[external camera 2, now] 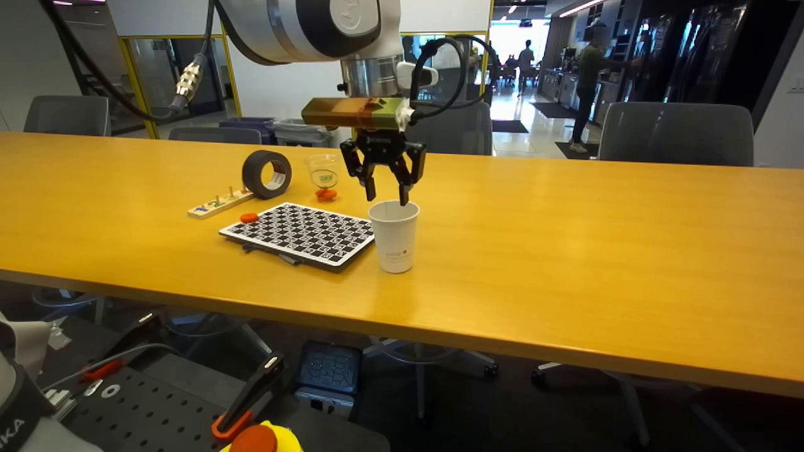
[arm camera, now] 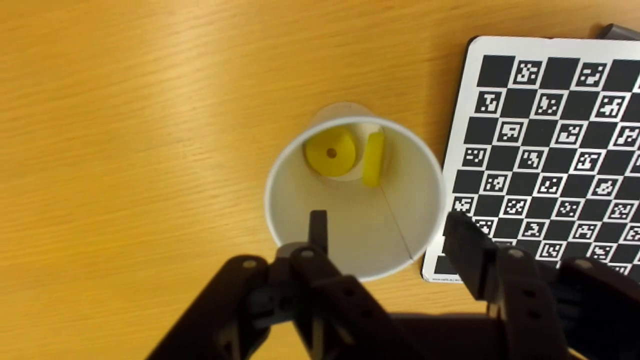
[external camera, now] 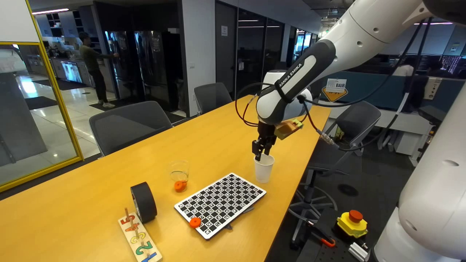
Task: Put two orange rings in the white cup and the rest in the clear cup
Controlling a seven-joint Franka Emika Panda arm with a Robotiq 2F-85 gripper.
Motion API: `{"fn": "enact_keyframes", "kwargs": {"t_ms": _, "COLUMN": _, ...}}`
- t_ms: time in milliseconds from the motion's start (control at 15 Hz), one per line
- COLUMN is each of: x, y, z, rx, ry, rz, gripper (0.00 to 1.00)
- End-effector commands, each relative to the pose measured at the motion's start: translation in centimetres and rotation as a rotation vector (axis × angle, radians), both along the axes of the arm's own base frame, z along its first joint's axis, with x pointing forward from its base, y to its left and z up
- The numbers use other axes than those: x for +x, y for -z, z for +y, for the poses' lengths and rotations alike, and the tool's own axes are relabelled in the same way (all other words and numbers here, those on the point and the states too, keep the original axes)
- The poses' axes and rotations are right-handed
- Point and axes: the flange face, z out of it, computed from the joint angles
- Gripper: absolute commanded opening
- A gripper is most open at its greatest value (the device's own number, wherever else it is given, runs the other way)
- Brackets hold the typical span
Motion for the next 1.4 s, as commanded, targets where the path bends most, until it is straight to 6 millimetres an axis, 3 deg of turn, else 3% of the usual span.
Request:
{"fn": "enact_keyframes", "kwargs": {"t_ms": 0, "x": 0.3, "y": -0.8, "z": 0.6, "rx": -0.009, "ry": 0.011, "rz": 0.009, "gripper": 0.95}}
{"fn": "enact_keyframes", "kwargs": {"t_ms": 200, "x": 1.5, "y": -0.7, "z": 2.4, "rx": -0.014, "ry": -0.064, "rz": 0.016, "gripper": 1.00}}
{"fn": "enact_keyframes", "kwargs": {"t_ms": 400, "x": 2.1, "y": -0.9, "z": 5.7, "rx": -0.023, "ry": -0.163, "rz": 0.012, "gripper": 1.00}}
{"fn": "enact_keyframes", "kwargs": {"t_ms": 1000, "x": 2.3, "y": 1.6, "z": 20.6, "rx": -0.013, "ry": -0.496, "rz": 0.058, "gripper": 1.00}}
{"fn": "enact_keyframes", "kwargs": {"t_ms": 1333, "x": 1.7, "y": 4.4, "z": 26.7, "rx": 0.007, "ry": -0.614, "rz": 0.111, "gripper": 1.00}}
